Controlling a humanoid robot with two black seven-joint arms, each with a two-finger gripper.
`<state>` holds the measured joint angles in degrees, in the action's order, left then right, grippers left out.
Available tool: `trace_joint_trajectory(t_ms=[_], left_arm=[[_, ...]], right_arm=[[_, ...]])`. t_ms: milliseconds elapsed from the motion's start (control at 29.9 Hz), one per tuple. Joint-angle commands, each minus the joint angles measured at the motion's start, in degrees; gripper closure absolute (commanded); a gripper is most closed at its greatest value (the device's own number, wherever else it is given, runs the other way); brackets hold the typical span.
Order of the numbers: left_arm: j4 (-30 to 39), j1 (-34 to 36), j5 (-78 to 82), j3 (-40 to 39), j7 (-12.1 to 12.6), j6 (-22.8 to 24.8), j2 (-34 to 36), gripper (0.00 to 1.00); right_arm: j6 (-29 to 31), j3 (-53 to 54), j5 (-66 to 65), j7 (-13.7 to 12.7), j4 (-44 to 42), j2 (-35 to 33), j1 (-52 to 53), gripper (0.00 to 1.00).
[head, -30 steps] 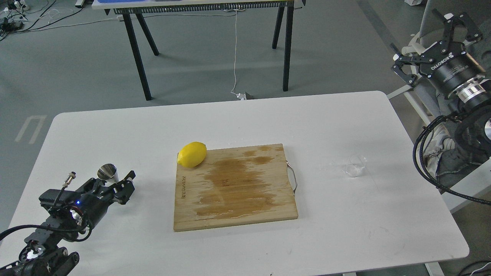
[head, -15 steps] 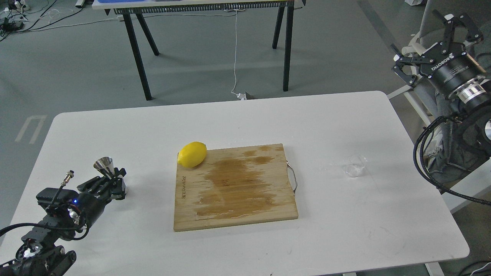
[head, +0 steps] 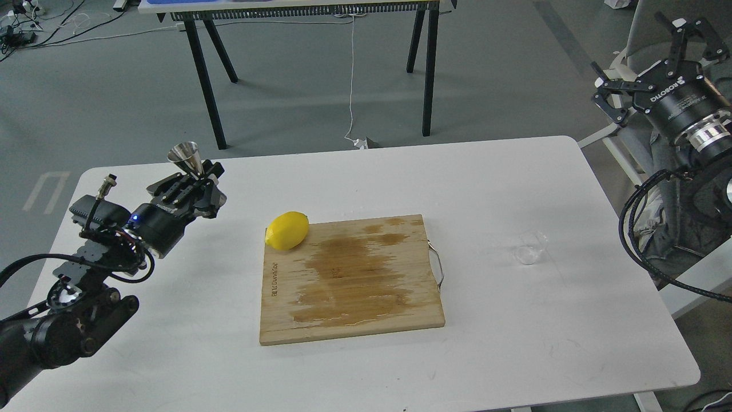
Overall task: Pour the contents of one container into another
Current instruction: 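Lift the jigger with the left gripper and carry it over the cutting board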
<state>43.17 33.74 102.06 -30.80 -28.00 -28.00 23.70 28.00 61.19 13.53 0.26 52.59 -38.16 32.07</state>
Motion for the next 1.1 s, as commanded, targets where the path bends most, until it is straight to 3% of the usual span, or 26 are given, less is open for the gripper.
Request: trace_joint_trajectory(t_ms=[0,234,434,635,1069], left_arm=[[8.49,2.64,0.85,0.12,0.0,0.0,-2.59,0.95],[8.25,4.15,9.98,2.76,0.0,0.0,-15.34,0.95],[-1.84,3.88,12.72,9.6,0.0,0.0,-23.69,0.95],[-7.83,3.62,12.72,14.8,0.0,0.0,-23.7,0.95],[-18.56,0.89,12.37,17.09,0.0,0.0,-23.7,0.95]], right_arm=[[0.0,-0.81,0.0,0.0,-1.61,-0.16,0.89,0.01],[0.0,-1.51,0.44,-0.17,-3.64,-0.16,2.82,0.01],[0.0,-3.97,0.44,-0.17,-4.78,0.02,6.6,0.01],[0.0,-4.06,0.53,-0.44,-4.95,0.2,6.95,0.01],[-0.75,-4.15,0.62,-0.53,-4.87,0.28,8.45,0.01]])
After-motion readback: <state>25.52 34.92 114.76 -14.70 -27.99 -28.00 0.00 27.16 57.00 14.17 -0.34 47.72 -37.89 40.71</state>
